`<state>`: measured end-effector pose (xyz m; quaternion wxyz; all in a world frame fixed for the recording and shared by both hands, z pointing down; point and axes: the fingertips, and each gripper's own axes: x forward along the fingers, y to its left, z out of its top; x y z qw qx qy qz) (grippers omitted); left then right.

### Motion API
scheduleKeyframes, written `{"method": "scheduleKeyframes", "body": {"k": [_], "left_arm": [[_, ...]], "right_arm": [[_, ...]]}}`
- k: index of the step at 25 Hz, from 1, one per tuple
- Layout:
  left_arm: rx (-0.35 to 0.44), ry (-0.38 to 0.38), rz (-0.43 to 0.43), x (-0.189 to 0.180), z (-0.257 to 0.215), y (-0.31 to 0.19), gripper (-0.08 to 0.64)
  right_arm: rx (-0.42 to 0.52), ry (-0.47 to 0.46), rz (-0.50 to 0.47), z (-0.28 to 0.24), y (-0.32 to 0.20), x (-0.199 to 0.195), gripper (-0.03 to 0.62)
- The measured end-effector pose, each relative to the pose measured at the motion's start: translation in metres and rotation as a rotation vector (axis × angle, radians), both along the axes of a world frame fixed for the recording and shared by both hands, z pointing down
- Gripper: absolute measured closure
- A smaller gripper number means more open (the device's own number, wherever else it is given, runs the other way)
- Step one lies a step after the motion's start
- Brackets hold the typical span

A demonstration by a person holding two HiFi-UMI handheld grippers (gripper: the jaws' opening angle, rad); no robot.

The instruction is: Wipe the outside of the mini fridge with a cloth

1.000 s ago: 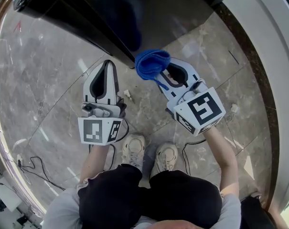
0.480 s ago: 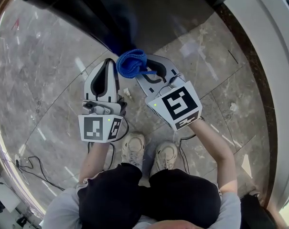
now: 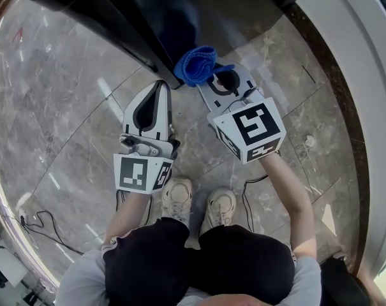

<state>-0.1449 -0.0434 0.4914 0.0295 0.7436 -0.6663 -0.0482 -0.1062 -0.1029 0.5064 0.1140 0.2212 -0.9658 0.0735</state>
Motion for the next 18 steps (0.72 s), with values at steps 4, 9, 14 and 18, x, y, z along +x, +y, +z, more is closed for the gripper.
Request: {"method": "scheduleKeyframes", "body": {"k": [4, 9, 14, 18], "left_arm": [[0.003, -0.002, 0.016, 0.005, -0.002, -0.001, 0.555], [-0.004, -0.002, 0.017, 0.004, 0.000, -0.002, 0.555], [-0.013, 0.000, 0.018, 0.004, 0.003, -0.004, 0.555], [-0.022, 0.000, 0.028, 0.008, 0.008, -0.006, 0.555]], "right_arm": [[-0.001, 0.004, 0.086, 0.000, -0.025, 0.018, 0.520], [0.006, 0.019, 0.285, 0.006, -0.080, 0.059, 0.520], [0.011, 0.039, 0.414, 0.013, -0.127, 0.093, 0.520], [-0.018, 0.020, 0.473, 0.020, -0.146, 0.106, 0.520]]}}
